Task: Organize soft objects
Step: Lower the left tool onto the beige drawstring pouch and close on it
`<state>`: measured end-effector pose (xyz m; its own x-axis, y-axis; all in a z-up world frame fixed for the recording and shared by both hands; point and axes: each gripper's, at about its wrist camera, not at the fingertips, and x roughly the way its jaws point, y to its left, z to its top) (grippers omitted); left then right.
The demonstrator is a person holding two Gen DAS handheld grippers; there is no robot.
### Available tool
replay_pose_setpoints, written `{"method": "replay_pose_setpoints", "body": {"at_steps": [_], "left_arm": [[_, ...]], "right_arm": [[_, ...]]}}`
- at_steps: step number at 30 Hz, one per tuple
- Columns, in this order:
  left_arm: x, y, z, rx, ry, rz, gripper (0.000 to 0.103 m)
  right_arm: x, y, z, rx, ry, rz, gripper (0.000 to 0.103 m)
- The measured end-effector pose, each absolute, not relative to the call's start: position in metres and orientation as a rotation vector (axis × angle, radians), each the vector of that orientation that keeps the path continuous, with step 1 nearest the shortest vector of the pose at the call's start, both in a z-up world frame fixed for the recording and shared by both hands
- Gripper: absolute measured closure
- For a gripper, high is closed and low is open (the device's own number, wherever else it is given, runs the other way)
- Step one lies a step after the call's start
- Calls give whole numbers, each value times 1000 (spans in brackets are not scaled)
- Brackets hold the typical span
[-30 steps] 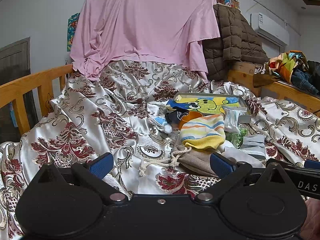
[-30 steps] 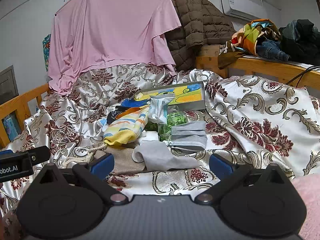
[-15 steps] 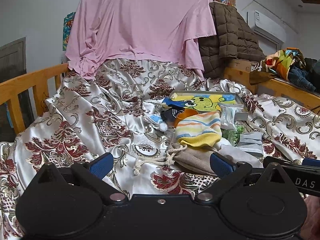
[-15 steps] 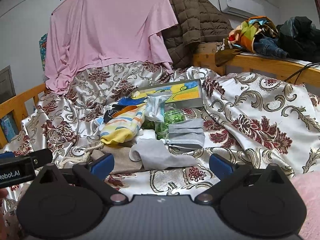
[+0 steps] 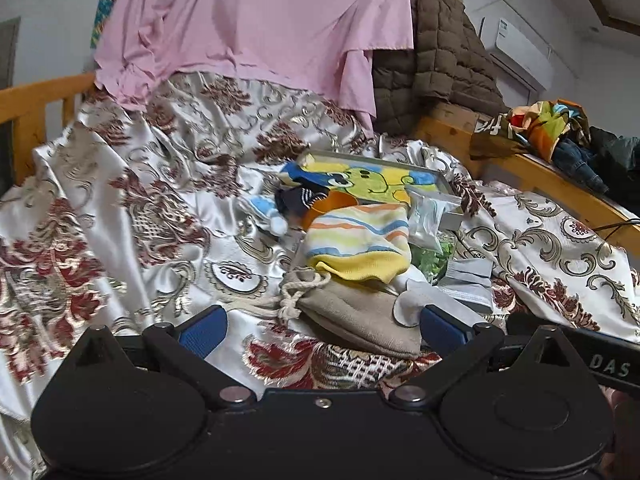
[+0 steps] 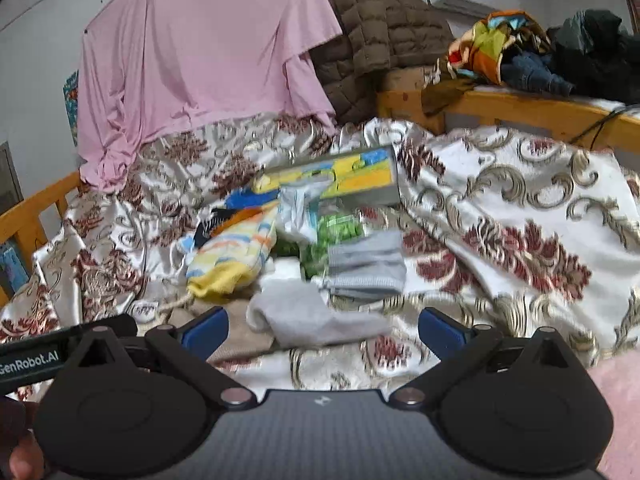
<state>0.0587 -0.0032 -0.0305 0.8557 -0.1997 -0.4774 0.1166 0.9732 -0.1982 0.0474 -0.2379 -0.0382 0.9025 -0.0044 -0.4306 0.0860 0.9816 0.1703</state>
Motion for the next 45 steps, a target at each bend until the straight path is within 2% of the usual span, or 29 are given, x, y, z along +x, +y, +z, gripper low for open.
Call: {"method": "replay_pose_setpoints", "body": {"at_steps": [9, 19, 24, 31, 36, 41, 43, 45], "left_arm": [[111, 8, -40, -245, 596, -248, 1], [142, 15, -59, -396, 700, -369, 1], [154, 16, -69, -474, 763, -417, 6], [169, 18, -78, -600, 829, -460, 8], [181, 17, -93, -686, 903, -432, 13], [187, 12, -101, -706, 937, -412, 20], [188, 9, -102, -716, 936, -412, 24], [188, 8, -103, -725, 938, -405, 34]], "right_arm": [[91, -255, -39, 220, 537, -27, 0], [139, -237, -51, 60, 740, 127, 0], [156, -236, -56, 20, 823, 163, 0], [170, -240, -64, 46, 858, 197, 2], [176, -245, -68, 88, 868, 194, 17], [180, -244, -71, 103, 873, 204, 27], [181, -242, -72, 103, 874, 210, 33], [181, -241, -72, 101, 873, 213, 46]]}}
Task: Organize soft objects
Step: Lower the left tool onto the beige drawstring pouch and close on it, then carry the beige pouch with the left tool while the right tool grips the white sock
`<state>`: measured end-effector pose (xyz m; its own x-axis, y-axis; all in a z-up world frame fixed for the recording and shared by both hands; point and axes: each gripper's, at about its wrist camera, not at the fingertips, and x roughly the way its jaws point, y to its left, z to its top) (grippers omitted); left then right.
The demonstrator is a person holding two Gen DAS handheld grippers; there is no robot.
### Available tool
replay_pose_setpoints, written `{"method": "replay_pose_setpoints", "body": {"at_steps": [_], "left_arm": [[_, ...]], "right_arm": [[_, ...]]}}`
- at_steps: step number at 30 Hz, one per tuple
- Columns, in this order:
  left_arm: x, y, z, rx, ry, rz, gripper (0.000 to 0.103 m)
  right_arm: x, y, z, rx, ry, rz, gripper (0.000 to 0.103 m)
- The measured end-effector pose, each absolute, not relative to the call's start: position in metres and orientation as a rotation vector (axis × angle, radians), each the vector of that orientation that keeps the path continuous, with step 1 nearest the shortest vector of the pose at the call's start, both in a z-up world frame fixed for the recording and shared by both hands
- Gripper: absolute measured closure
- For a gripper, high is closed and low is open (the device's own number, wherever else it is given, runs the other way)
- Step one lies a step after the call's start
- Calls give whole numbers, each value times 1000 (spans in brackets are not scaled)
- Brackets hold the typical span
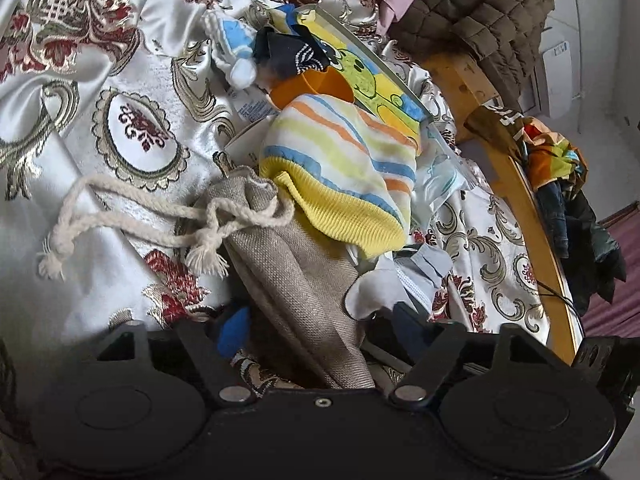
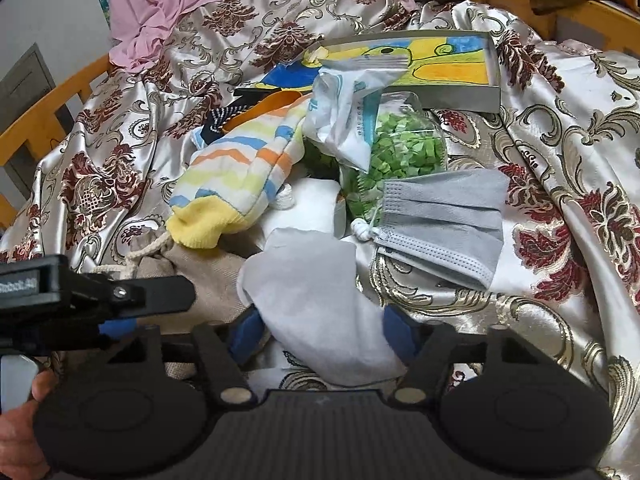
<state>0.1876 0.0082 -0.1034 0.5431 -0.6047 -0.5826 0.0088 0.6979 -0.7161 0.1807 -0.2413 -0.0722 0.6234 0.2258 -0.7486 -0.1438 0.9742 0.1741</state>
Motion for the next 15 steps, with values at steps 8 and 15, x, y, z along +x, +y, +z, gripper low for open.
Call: {"method": "replay_pose_setpoints", "body": {"at_steps": [8, 15], "left_arm": [[180, 10, -112, -721, 940, -342, 75], [172, 8, -103, -669, 921, -298, 88]], "right_arm": [[177, -239, -70, 99, 855, 233, 80], [170, -241, -64, 107, 806, 251, 90]]}}
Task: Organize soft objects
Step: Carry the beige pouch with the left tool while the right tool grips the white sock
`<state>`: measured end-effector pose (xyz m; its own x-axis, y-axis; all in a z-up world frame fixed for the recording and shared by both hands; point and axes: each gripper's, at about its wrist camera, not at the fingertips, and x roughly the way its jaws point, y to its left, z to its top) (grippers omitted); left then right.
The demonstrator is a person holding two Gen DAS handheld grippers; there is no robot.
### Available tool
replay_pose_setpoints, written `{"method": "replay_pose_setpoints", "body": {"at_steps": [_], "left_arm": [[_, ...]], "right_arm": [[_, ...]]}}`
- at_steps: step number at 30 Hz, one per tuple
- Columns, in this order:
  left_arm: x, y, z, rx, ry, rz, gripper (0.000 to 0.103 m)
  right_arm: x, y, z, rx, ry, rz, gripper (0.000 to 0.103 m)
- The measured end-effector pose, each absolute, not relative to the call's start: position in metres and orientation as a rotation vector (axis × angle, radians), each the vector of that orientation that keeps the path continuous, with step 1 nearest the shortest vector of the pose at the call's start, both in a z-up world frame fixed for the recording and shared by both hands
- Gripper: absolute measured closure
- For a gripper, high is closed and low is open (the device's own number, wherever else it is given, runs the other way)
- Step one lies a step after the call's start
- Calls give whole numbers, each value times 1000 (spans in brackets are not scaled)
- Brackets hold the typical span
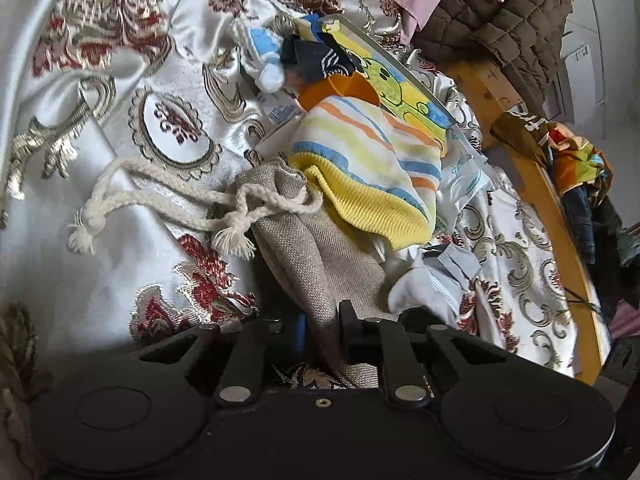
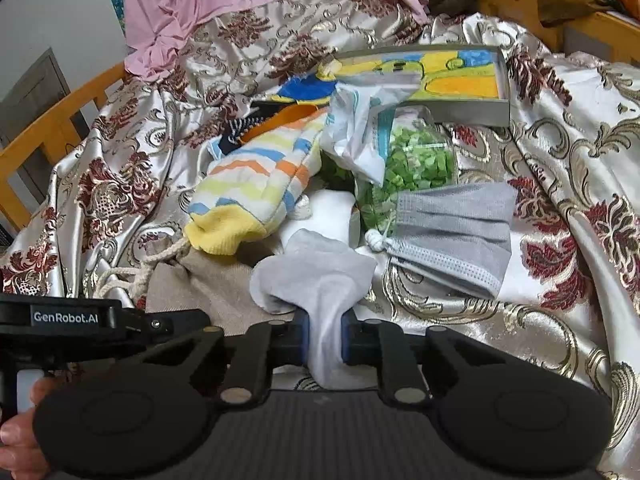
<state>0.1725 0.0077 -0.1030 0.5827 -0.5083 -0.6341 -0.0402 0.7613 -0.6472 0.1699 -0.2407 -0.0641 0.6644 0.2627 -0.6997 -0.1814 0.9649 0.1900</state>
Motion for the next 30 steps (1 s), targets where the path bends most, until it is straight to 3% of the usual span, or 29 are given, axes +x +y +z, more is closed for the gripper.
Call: {"method": "replay_pose_setpoints", "body": {"at_steps": [6, 20, 30], "left_arm": [[164, 14, -73, -571, 877, -234, 95], [146, 29, 2, -532, 697, -177, 95], [196, -2, 41, -437, 561, -221, 95]], "right_arm": [[160, -244, -55, 119, 735, 262, 95], [132, -252, -21, 152, 480, 327, 97], [174, -275, 14, 201, 348, 279, 97]]}}
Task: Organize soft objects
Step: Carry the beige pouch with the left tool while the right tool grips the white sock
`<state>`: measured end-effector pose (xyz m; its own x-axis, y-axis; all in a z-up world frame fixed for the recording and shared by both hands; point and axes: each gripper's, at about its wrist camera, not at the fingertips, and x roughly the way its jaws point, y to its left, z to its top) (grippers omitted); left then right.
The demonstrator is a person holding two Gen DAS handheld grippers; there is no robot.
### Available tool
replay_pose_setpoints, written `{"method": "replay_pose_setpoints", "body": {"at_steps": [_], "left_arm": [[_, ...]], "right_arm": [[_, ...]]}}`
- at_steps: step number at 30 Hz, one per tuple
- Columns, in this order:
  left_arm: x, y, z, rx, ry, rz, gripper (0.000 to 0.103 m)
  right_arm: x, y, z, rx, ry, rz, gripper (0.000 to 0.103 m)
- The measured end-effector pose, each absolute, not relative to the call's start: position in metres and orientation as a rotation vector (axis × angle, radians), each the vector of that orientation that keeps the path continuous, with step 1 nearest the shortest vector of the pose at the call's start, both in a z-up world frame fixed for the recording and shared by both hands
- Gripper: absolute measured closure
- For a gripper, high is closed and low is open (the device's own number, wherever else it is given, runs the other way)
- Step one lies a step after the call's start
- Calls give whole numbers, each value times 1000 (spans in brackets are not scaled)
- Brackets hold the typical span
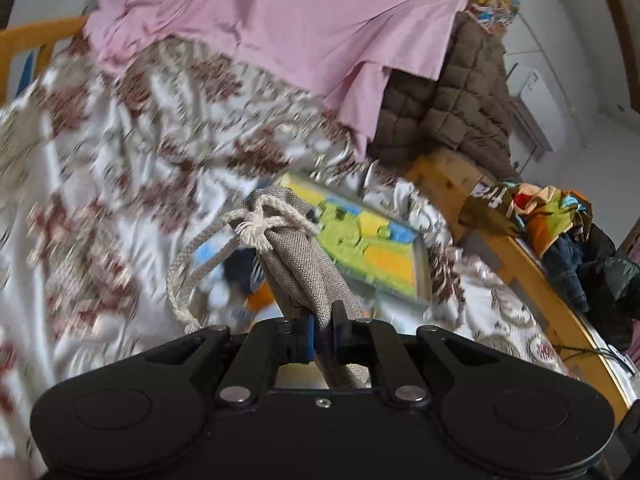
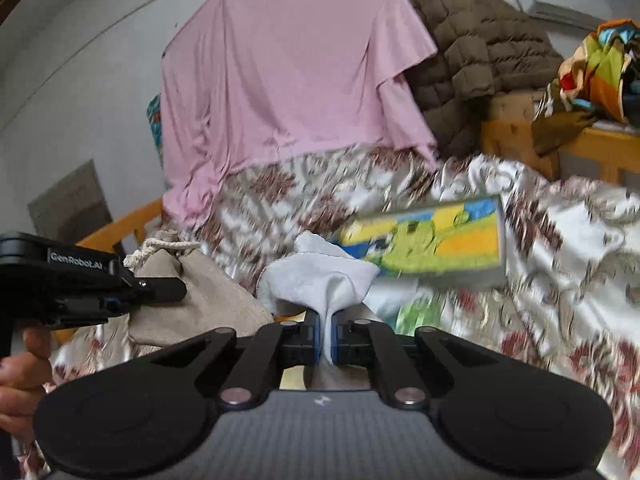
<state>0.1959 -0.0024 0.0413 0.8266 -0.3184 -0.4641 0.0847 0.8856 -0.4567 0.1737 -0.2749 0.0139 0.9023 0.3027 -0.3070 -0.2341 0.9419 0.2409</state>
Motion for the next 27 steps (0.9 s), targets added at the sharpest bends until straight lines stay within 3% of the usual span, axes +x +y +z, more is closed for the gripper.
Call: {"method": "replay_pose_setpoints", "body": {"at_steps": [11, 20, 27], "left_arm": [[327, -55, 56, -411, 501, -285, 94], [438, -94, 16, -419, 554, -308, 94], [482, -112, -23, -407, 615, -287, 94]], "right_arm": [[307, -321, 17, 352, 312, 162, 97], [390, -352, -28, 460, 349, 133, 97], [425, -381, -45, 575, 316, 133, 97]]}}
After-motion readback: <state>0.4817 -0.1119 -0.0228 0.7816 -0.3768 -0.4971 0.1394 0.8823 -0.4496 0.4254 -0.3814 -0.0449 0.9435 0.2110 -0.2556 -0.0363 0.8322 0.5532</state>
